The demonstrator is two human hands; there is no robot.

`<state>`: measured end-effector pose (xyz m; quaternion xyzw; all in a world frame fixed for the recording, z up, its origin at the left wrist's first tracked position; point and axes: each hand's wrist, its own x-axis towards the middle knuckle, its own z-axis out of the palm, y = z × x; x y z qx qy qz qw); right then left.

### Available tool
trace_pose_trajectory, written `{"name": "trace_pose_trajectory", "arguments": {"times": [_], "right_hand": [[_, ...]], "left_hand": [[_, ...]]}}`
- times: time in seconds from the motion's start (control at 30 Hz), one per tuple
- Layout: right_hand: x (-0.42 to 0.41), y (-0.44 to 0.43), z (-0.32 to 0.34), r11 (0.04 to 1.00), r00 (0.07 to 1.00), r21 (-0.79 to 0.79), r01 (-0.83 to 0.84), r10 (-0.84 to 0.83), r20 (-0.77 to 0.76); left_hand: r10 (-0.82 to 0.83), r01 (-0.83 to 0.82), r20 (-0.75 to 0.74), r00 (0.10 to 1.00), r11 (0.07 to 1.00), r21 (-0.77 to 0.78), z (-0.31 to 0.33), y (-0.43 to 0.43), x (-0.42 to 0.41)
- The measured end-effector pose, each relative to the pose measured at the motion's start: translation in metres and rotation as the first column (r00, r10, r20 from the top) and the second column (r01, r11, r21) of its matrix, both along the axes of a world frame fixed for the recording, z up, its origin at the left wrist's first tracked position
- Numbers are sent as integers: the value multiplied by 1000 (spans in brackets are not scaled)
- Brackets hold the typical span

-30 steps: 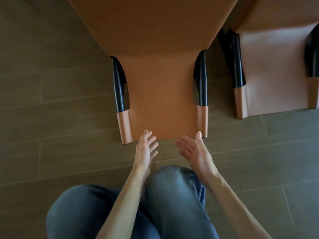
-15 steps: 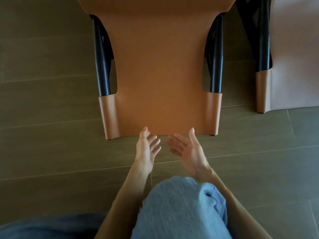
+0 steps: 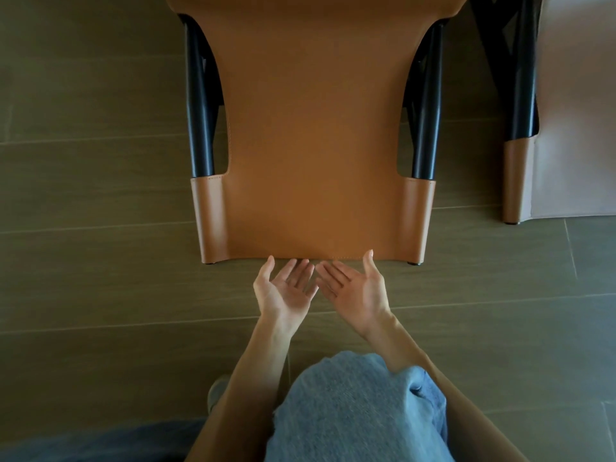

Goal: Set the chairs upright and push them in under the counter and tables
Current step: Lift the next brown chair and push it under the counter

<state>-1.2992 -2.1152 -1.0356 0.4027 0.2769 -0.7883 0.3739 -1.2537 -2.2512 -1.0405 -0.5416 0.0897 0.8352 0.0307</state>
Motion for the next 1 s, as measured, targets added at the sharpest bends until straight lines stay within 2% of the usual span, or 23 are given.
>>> {"name": "trace_pose_trajectory", "arguments": {"times": [0.27,0.43,0.67,0.87,1.0], "right_hand": [[-3,0,-5,996,994,-2,91,-90,60],[-1,-2,-2,988,986,-19,151,-149,76],[1,-5,12,995,994,25,99,-99,36],[-11,-7,71,996,999,93,10,-6,-43],[-29,-12,143,995,996,94,41,-34,-80]], "left_hand": [[30,-31,-18,999,999,-20,-3,4,4],[41,-40,-46,998,999,20,6,1,10],[69,-66,-59,996,996,56,29,3,9],[-16,20,-121,993,999,29,101,-9,8],[-149,135,-166,975,986,-95,183,-18,-4]]}}
